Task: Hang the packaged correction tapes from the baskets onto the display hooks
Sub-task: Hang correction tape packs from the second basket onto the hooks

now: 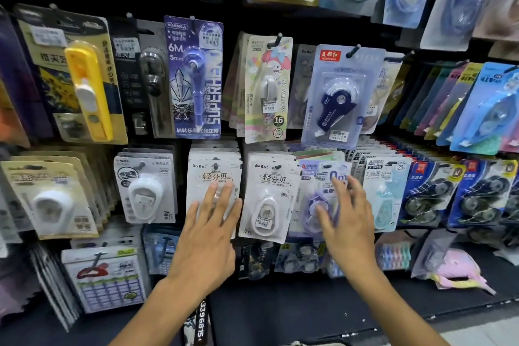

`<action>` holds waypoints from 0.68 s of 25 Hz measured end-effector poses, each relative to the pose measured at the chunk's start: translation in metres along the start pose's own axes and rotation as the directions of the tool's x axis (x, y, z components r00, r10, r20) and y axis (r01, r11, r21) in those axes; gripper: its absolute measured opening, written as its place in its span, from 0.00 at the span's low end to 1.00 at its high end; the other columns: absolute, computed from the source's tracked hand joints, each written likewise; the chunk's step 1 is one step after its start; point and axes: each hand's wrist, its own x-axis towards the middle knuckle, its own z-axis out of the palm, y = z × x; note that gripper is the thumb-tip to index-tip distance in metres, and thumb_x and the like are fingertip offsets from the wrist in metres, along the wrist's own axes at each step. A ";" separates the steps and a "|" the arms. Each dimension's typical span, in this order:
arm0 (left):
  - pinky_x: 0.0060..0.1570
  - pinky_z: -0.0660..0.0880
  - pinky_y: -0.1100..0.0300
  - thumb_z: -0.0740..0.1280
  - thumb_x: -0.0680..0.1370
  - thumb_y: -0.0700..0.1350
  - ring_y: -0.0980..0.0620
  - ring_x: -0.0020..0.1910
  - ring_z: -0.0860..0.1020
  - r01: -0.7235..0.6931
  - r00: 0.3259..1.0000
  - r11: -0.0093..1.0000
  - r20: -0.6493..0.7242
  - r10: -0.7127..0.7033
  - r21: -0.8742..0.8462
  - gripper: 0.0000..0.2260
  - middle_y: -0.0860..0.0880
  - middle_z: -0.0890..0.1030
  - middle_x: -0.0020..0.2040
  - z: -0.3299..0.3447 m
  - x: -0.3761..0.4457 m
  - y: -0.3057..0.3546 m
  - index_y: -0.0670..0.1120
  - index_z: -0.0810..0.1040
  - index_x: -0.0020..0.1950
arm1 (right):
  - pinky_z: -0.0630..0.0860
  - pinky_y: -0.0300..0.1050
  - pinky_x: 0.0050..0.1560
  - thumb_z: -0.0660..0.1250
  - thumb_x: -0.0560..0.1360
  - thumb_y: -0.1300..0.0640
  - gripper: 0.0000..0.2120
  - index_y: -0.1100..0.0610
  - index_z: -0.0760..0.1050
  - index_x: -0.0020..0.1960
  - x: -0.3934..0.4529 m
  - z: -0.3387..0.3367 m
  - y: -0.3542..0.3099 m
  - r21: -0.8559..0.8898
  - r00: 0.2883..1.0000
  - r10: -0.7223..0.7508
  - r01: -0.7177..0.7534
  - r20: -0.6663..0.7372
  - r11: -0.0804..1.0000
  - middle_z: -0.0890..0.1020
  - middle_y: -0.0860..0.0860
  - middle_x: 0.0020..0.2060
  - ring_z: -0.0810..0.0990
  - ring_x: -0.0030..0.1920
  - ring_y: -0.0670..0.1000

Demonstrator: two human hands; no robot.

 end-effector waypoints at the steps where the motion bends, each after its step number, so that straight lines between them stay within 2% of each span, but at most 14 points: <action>1: 0.79 0.44 0.45 0.62 0.77 0.46 0.42 0.80 0.31 -0.001 1.000 1.000 0.024 0.001 -0.006 0.37 0.46 0.31 0.81 0.003 0.001 -0.001 0.47 0.51 0.84 | 0.70 0.56 0.68 0.70 0.79 0.58 0.28 0.55 0.66 0.78 -0.007 0.005 0.000 -0.085 0.991 -0.129 0.131 0.028 0.988 0.65 0.55 0.77 0.67 0.72 0.57; 3: 0.78 0.36 0.49 0.57 0.79 0.47 0.45 0.76 0.23 -0.025 0.997 1.000 0.075 0.025 0.004 0.36 0.47 0.22 0.77 0.005 0.003 -0.002 0.48 0.43 0.84 | 0.66 0.55 0.74 0.68 0.80 0.61 0.36 0.55 0.54 0.82 -0.012 0.010 -0.001 -0.127 0.955 -0.238 0.261 0.175 0.957 0.58 0.54 0.80 0.60 0.77 0.55; 4: 0.78 0.36 0.50 0.57 0.79 0.47 0.45 0.77 0.24 -0.051 0.996 0.999 0.075 0.051 -0.001 0.35 0.47 0.23 0.78 0.003 0.005 -0.004 0.48 0.44 0.84 | 0.61 0.53 0.78 0.66 0.81 0.61 0.37 0.54 0.47 0.82 -0.011 0.011 -0.002 -0.157 0.943 -0.226 0.268 0.245 0.950 0.53 0.53 0.81 0.55 0.80 0.54; 5: 0.79 0.39 0.51 0.59 0.80 0.47 0.45 0.79 0.28 -0.070 0.996 0.997 0.051 0.071 -0.027 0.34 0.46 0.28 0.80 -0.001 0.005 -0.006 0.48 0.48 0.84 | 0.57 0.52 0.80 0.64 0.81 0.60 0.37 0.55 0.45 0.81 -0.011 0.012 -0.007 -0.207 0.944 -0.198 0.256 0.265 0.944 0.51 0.53 0.81 0.53 0.81 0.54; 7: 0.79 0.56 0.47 0.69 0.76 0.45 0.40 0.82 0.51 -0.058 0.997 0.993 -0.066 0.051 -0.104 0.31 0.41 0.52 0.83 -0.010 -0.001 -0.012 0.45 0.66 0.79 | 0.58 0.56 0.78 0.64 0.79 0.60 0.34 0.60 0.54 0.81 -0.021 0.015 -0.023 -0.287 0.953 -0.232 0.282 0.196 0.916 0.58 0.57 0.81 0.58 0.80 0.59; 8: 0.75 0.65 0.43 0.73 0.73 0.43 0.37 0.79 0.63 0.009 0.992 0.991 -0.124 -0.025 -0.132 0.28 0.39 0.65 0.79 -0.014 -0.005 -0.017 0.42 0.74 0.74 | 0.59 0.58 0.76 0.64 0.78 0.59 0.32 0.61 0.60 0.80 -0.029 0.020 -0.033 -0.280 0.933 -0.317 0.354 0.169 0.892 0.63 0.57 0.79 0.61 0.79 0.60; 9: 0.71 0.70 0.39 0.75 0.71 0.42 0.36 0.75 0.69 0.106 0.976 0.984 -0.174 -0.130 -0.141 0.27 0.38 0.71 0.75 -0.016 -0.008 -0.025 0.41 0.77 0.70 | 0.59 0.58 0.74 0.62 0.77 0.57 0.30 0.60 0.65 0.78 -0.037 0.027 -0.043 -0.268 0.894 -0.414 0.446 0.171 0.854 0.66 0.56 0.78 0.63 0.78 0.60; 10: 0.70 0.71 0.37 0.75 0.71 0.43 0.35 0.73 0.71 0.212 0.955 0.966 -0.179 -0.237 -0.147 0.27 0.38 0.73 0.73 -0.020 -0.011 -0.035 0.40 0.76 0.70 | 0.59 0.57 0.73 0.61 0.77 0.55 0.28 0.59 0.68 0.77 -0.042 0.035 -0.053 -0.268 0.851 -0.478 0.522 0.216 0.810 0.68 0.54 0.77 0.64 0.78 0.60; 11: 0.71 0.68 0.36 0.73 0.72 0.45 0.35 0.74 0.68 0.295 0.938 0.945 -0.144 -0.315 -0.143 0.29 0.38 0.71 0.75 -0.024 -0.014 -0.043 0.40 0.74 0.72 | 0.59 0.57 0.73 0.62 0.76 0.54 0.27 0.58 0.72 0.74 -0.045 0.042 -0.061 -0.293 0.828 -0.500 0.559 0.254 0.776 0.70 0.53 0.76 0.65 0.77 0.61; 12: 0.75 0.62 0.37 0.70 0.74 0.47 0.36 0.78 0.61 0.337 0.938 0.936 -0.053 -0.343 -0.107 0.31 0.39 0.64 0.79 -0.027 -0.015 -0.052 0.41 0.68 0.77 | 0.59 0.58 0.72 0.63 0.74 0.54 0.26 0.59 0.76 0.71 -0.044 0.046 -0.070 -0.326 0.832 -0.482 0.552 0.276 0.767 0.73 0.53 0.74 0.67 0.76 0.63; 14: 0.81 0.47 0.43 0.63 0.78 0.51 0.41 0.82 0.40 0.283 0.958 0.959 0.043 -0.282 -0.027 0.34 0.46 0.43 0.84 -0.027 -0.019 -0.070 0.46 0.57 0.82 | 0.59 0.62 0.70 0.64 0.69 0.57 0.26 0.62 0.80 0.66 -0.040 0.047 -0.091 -0.358 0.875 -0.403 0.479 0.270 0.801 0.77 0.56 0.70 0.71 0.72 0.66; 15: 0.81 0.47 0.45 0.63 0.79 0.50 0.43 0.82 0.38 0.232 0.973 0.971 0.035 -0.230 -0.053 0.32 0.48 0.40 0.83 -0.029 -0.023 -0.077 0.47 0.57 0.82 | 0.59 0.63 0.70 0.62 0.70 0.58 0.26 0.63 0.80 0.65 -0.043 0.048 -0.100 -0.347 0.878 -0.409 0.475 0.250 0.809 0.77 0.58 0.70 0.72 0.72 0.67; 16: 0.80 0.52 0.46 0.65 0.78 0.48 0.41 0.83 0.46 0.212 0.976 0.969 -0.011 -0.216 -0.130 0.30 0.47 0.47 0.84 -0.033 -0.027 -0.081 0.46 0.62 0.81 | 0.59 0.64 0.71 0.59 0.72 0.58 0.26 0.64 0.79 0.67 -0.047 0.050 -0.111 -0.317 0.863 -0.453 0.504 0.225 0.803 0.77 0.59 0.70 0.72 0.72 0.68; 17: 0.77 0.61 0.44 0.67 0.77 0.46 0.38 0.80 0.59 0.245 0.960 0.955 -0.099 -0.263 -0.165 0.27 0.43 0.59 0.82 -0.037 -0.030 -0.085 0.44 0.70 0.76 | 0.59 0.64 0.71 0.56 0.73 0.57 0.27 0.63 0.78 0.68 -0.051 0.054 -0.123 -0.272 0.830 -0.518 0.557 0.206 0.785 0.75 0.59 0.72 0.71 0.73 0.67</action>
